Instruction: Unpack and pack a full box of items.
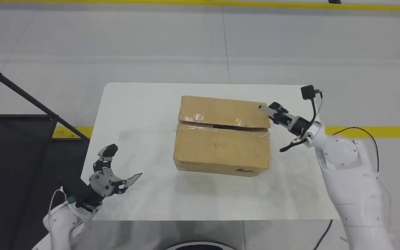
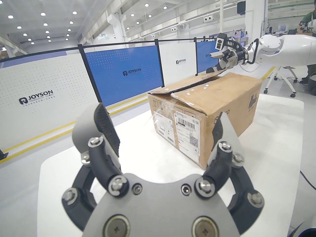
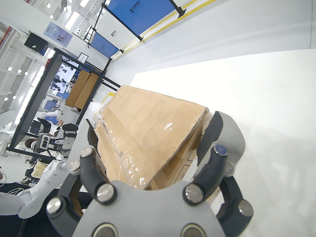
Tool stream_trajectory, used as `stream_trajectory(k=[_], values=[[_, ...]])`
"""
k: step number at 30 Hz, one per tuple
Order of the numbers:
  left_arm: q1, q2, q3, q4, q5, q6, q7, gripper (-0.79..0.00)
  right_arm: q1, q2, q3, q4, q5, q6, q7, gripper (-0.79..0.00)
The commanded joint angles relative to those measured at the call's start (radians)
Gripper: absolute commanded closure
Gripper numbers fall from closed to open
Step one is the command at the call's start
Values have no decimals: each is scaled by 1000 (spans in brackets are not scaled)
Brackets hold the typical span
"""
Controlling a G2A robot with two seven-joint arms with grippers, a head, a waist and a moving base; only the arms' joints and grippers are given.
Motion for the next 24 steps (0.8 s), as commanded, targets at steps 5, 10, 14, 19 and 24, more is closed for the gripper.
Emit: stream_trajectory(k=[5,10,14,19,24], values=[[-15,-6,7,13,-92,40,-34,-785,-58,18,88,-36,153,-97,68,-785],[-24,-6,5,7,-138,3,-56,-785,-117,40,166,-90,285,-136,218,-785],[-24,-6,5,7,-138,3,-56,-785,-138,52,193,-129,265,-124,286,-785],[-24,-6,5,7,-138,3,-56,-785,-138,52,193,-129,265,-124,286,-785],[-44,-9,26,0,-179,16,-111,-785,-164,54,190,-155,249,-85,257,-785]])
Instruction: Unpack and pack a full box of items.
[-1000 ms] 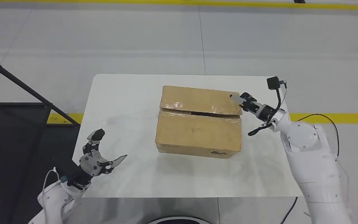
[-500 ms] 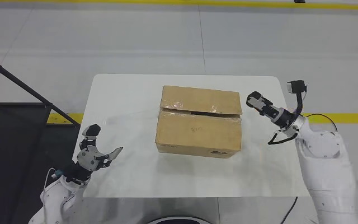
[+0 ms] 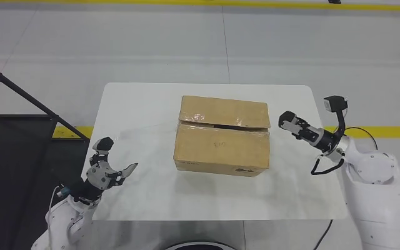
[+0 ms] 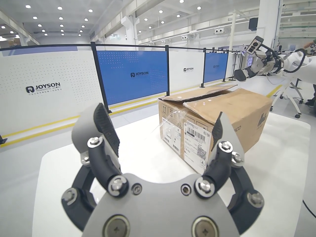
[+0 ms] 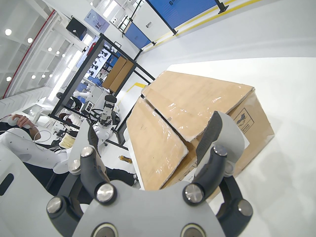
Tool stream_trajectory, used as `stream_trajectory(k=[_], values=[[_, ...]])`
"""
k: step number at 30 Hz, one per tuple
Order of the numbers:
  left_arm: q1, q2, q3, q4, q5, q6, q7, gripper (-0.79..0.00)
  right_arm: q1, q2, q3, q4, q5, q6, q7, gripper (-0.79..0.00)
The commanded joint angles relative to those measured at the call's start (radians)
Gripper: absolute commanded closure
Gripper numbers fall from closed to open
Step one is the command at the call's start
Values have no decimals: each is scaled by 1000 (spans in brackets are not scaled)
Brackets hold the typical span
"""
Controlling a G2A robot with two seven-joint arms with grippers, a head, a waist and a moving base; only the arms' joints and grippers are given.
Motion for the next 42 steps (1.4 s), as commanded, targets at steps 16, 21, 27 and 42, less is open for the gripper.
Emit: stream_trajectory(k=[16,21,27,42], values=[[-48,-13,40,18,-175,11,-107,-785,65,14,-81,155,234,100,286,-785],[-50,-15,47,17,-162,17,-115,-785,86,12,-116,169,271,77,322,-785],[-54,-17,57,17,-162,16,-117,-785,82,17,-122,122,423,90,368,-785],[-102,-23,123,-5,-144,-31,-154,-785,-56,69,-72,-173,520,197,475,-785]])
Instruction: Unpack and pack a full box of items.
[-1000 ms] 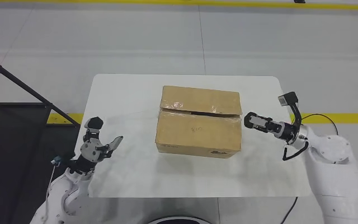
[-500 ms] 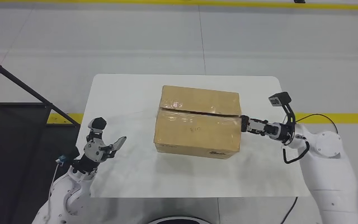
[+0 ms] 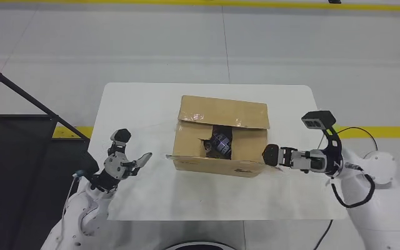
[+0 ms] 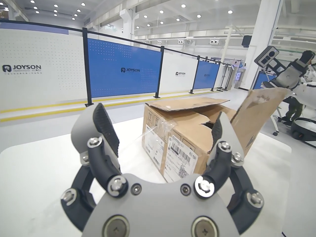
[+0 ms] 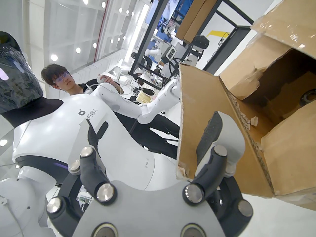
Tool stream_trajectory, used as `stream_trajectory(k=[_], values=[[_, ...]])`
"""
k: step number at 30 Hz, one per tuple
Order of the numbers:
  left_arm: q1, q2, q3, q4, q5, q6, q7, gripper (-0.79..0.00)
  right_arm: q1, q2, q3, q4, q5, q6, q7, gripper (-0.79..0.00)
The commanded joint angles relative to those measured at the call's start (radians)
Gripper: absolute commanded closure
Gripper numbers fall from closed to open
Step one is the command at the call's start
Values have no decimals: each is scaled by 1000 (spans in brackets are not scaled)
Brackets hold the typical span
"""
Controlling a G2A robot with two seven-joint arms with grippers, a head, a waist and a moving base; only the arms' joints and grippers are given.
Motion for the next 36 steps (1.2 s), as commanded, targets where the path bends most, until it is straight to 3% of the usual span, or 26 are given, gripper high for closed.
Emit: stream_trajectory(k=[1,6,11,16,23,30,36], values=[[-5,1,9,0,23,-23,-5,-785,-19,9,-7,-35,-40,-2,-2,-785],[-15,7,27,8,116,-86,-16,-785,-58,38,-55,-92,-163,-39,-39,-785],[-16,13,45,23,196,-140,-33,-785,-79,82,-163,-142,-366,-139,-139,-785],[-19,18,49,37,243,-158,-37,-785,-65,132,-234,-134,-415,-240,-240,-785],[-26,24,63,56,295,-164,-99,-785,-18,174,-242,-49,-176,-295,-296,-785],[-34,28,68,81,289,-163,-107,-785,58,166,-247,119,169,-223,-224,-785],[-34,28,68,81,289,-163,-107,-785,66,165,-246,136,180,-215,-216,-785]])
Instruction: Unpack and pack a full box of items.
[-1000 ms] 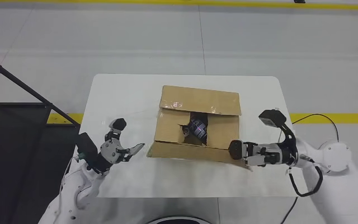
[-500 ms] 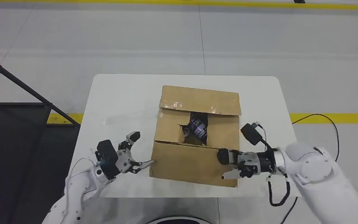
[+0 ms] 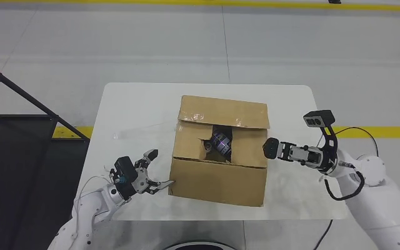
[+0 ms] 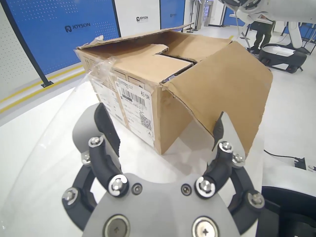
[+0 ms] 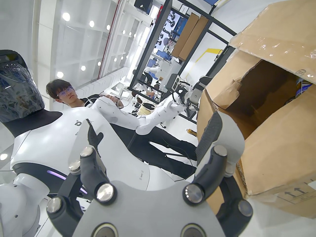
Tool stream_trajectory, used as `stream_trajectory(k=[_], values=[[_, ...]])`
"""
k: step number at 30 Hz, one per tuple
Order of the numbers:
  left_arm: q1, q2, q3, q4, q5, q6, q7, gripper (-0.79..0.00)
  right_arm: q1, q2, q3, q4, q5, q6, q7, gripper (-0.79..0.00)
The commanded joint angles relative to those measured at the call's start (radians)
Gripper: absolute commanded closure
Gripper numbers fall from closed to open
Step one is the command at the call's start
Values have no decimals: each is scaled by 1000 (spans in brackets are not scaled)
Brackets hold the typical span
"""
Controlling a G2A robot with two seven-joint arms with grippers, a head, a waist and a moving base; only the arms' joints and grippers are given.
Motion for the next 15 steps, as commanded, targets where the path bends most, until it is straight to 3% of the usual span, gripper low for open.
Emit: stream_trajectory(k=[1,7,15], values=[[0,0,0,0,0,0,0,-785,0,0,0,0,0,0,0,-785],[0,0,0,0,0,0,0,-785,-2,0,-1,-3,-2,4,-4,-785],[0,0,0,0,0,0,0,-785,24,-13,-30,24,-18,151,-55,-785]])
